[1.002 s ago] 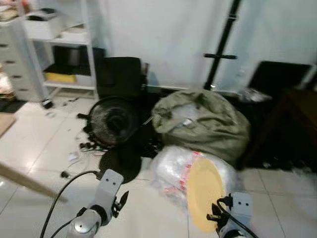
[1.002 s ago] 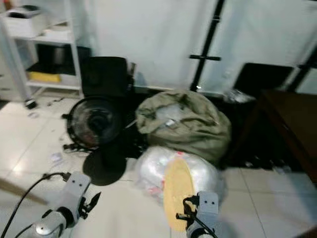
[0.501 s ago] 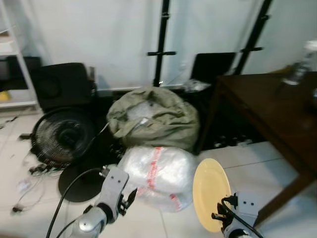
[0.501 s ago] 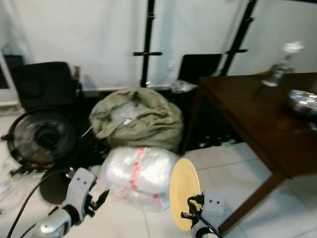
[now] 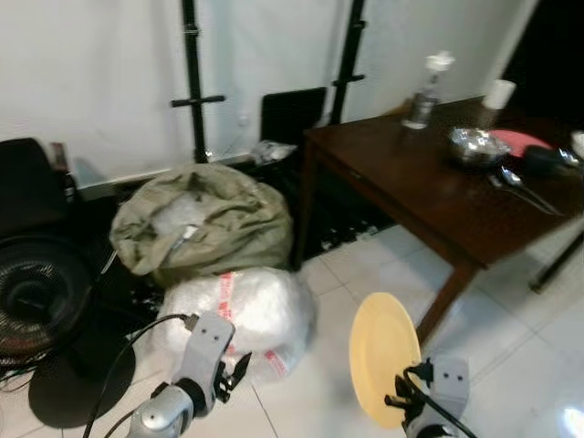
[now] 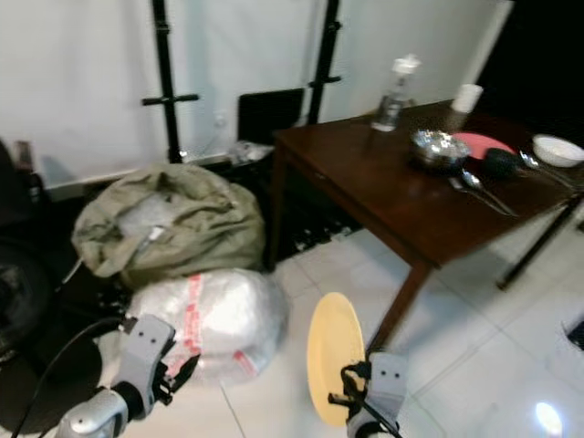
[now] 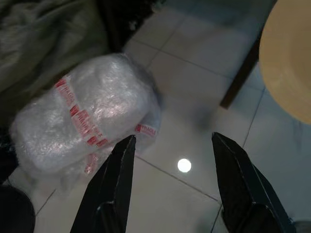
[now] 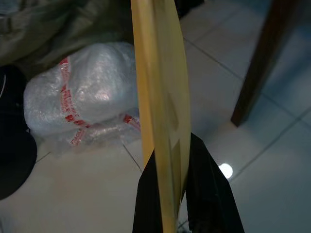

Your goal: Setting the table

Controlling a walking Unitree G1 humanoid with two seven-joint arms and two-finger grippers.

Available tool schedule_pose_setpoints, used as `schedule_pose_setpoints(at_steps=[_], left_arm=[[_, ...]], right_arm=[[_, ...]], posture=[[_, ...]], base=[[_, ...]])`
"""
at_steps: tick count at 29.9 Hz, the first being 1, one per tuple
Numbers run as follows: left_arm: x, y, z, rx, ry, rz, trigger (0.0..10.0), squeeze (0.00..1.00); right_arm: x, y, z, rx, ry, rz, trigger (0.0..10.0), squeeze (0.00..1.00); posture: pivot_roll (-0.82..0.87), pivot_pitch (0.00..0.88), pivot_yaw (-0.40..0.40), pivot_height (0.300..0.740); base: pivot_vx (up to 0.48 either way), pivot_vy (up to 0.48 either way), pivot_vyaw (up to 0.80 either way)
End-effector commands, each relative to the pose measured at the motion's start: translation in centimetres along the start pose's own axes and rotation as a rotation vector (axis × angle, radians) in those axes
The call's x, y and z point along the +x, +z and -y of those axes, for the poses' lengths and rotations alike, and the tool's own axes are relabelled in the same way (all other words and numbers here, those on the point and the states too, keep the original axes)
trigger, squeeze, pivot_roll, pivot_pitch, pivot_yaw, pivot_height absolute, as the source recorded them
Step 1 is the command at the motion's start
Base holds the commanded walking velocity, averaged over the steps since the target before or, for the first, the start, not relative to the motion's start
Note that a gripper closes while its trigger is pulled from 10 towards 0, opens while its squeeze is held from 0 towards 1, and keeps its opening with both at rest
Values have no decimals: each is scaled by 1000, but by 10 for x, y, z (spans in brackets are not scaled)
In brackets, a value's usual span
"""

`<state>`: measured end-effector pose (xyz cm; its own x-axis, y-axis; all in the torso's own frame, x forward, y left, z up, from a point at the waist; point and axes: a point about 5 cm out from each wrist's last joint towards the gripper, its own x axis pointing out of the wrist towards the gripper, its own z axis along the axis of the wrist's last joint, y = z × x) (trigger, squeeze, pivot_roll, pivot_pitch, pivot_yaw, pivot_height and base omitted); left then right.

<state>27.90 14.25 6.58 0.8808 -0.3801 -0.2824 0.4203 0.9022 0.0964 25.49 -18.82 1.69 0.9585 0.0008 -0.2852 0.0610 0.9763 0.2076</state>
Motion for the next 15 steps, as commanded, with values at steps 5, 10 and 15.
schedule_pose_setpoints(at_steps=[5, 10, 15], left_arm=[[0, 0, 4, -17, -15, -3, 10000, 0], [1, 1, 4, -23, -18, 2, 10000, 0], [1, 4, 4, -29, -23, 9, 10000, 0]], right_arm=[[-3, -2, 7, 1, -24, -5, 10000, 0], [-3, -2, 7, 2, -25, -4, 10000, 0], [-3, -2, 6, 2, -25, -4, 10000, 0]], posture=[[99, 86, 45, 740], [99, 86, 45, 740], [98, 87, 46, 740]], base=[[0, 0, -800], [0, 0, -800], [0, 0, -800]])
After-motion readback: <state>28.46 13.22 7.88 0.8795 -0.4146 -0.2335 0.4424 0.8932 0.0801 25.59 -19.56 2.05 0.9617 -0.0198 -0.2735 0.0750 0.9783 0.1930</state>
